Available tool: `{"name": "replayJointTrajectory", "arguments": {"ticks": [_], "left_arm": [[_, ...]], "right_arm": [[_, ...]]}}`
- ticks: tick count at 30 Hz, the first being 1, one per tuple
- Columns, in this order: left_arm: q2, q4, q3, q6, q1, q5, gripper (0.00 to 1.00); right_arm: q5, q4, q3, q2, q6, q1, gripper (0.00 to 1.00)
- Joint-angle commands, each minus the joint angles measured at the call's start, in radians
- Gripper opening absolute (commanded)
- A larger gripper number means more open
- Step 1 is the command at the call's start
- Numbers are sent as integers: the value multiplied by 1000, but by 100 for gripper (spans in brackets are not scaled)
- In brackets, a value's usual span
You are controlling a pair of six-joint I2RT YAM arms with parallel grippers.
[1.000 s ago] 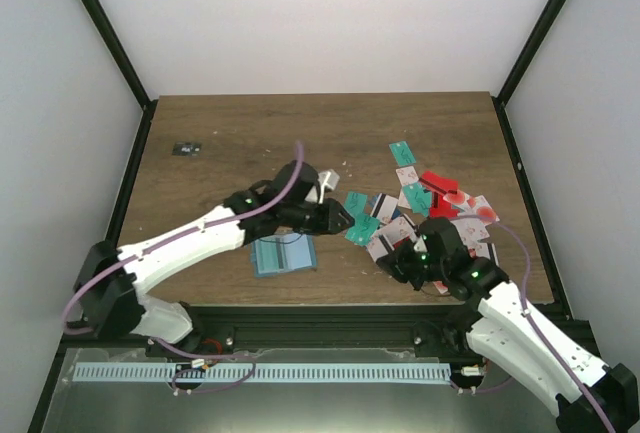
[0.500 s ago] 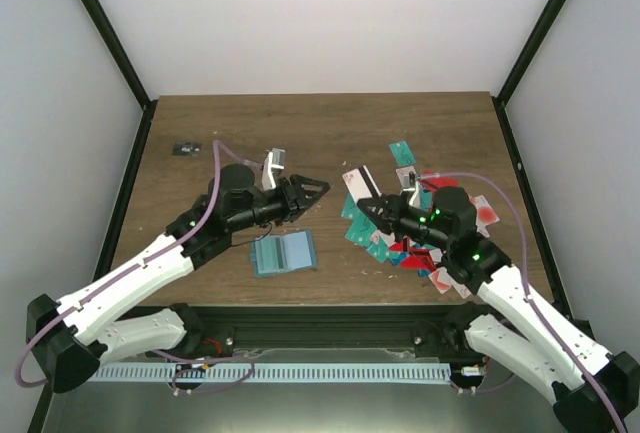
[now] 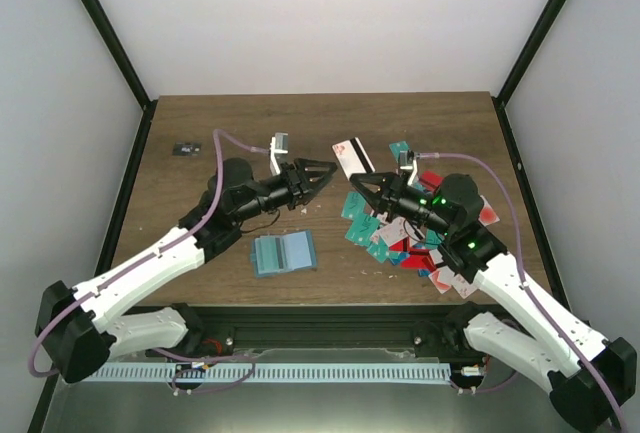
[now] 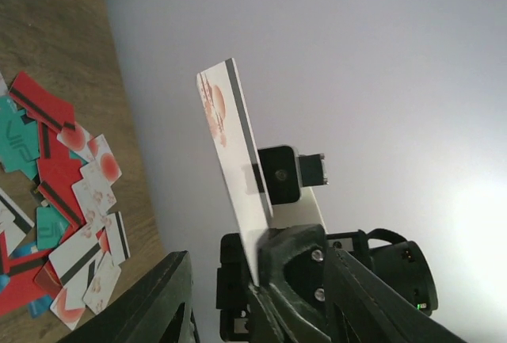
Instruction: Put the credit cards into the card holder
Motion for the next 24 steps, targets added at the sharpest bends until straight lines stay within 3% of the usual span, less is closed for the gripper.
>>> {"name": "replayJointTrajectory", "arguments": {"ticks": [1,13,20,24], "left_arm": [[30,96,21,-16,12,16,47],[105,200,31,-33,16,43,33],[144,207,47,-36,17,45,5],[154,137,75,-4,19,54,4]], "right_arm": [[-34,63,64,9,15,8,1],[-62,55,75,17,16,21,1],[-89,49,69,22,10,24,1],[-110,23,71,35,-5,24,1]]}}
